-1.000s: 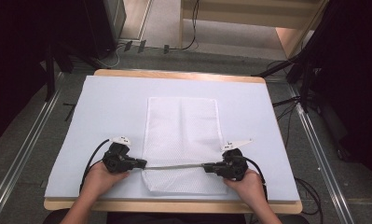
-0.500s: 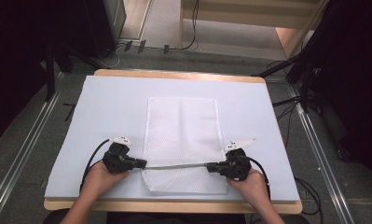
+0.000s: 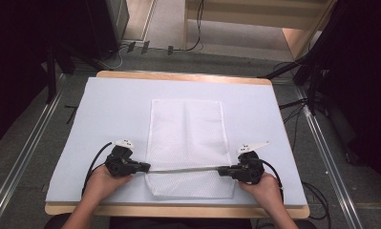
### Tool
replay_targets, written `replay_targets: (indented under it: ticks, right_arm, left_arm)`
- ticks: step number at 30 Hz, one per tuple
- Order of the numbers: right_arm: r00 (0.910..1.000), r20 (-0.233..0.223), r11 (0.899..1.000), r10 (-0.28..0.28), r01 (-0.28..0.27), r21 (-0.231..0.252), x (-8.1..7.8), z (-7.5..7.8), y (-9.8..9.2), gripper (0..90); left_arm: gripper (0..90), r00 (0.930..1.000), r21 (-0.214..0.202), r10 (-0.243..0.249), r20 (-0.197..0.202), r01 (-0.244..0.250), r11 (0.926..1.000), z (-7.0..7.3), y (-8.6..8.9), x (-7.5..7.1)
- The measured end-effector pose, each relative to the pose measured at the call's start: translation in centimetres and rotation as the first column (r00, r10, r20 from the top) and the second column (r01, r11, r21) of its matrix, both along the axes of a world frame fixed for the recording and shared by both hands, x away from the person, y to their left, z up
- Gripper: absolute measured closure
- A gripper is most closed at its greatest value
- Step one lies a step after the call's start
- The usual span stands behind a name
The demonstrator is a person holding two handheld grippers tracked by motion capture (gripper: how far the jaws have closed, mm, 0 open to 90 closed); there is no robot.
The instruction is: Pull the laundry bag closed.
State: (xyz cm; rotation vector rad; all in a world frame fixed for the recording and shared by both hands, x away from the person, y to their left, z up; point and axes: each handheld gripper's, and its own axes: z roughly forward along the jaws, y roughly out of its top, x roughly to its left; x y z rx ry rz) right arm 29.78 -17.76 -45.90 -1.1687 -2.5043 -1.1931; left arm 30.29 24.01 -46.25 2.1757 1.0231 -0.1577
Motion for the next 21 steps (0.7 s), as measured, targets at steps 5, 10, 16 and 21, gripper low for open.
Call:
replay_targets:
  ticks: [5, 10, 16, 21]
  right_arm:
    - [0.9999, -0.008, 1.0, -0.007, 0.007, -0.002, 0.0, 0.0, -0.7, 88.1]
    - [1.0, 0.002, 1.0, -0.002, 0.002, -0.003, 0.1, 0.0, -1.6, 88.1]
    - [0.9999, -0.013, 1.0, -0.004, 0.004, -0.01, 0.2, -0.2, -2.3, 88.2]
    - [0.9998, -0.02, 1.0, -0.003, 0.003, 0.005, 0.3, -0.3, -2.8, 88.2]
  left_arm:
    - [90.0, 1.0, -0.003, 0.0, -0.003, 0.0, 1.0, 0.0, 0.0, 0.0]
    - [90.0, 1.0, -0.006, -0.001, -0.002, 0.001, 1.0, 0.0, 0.0, 0.0]
    - [90.0, 1.0, -0.003, -0.003, -0.002, 0.003, 1.0, 0.0, 0.1, 0.1]
    - [90.0, 1.0, -0.004, -0.001, -0.003, 0.001, 1.0, 0.0, 0.0, 0.1]
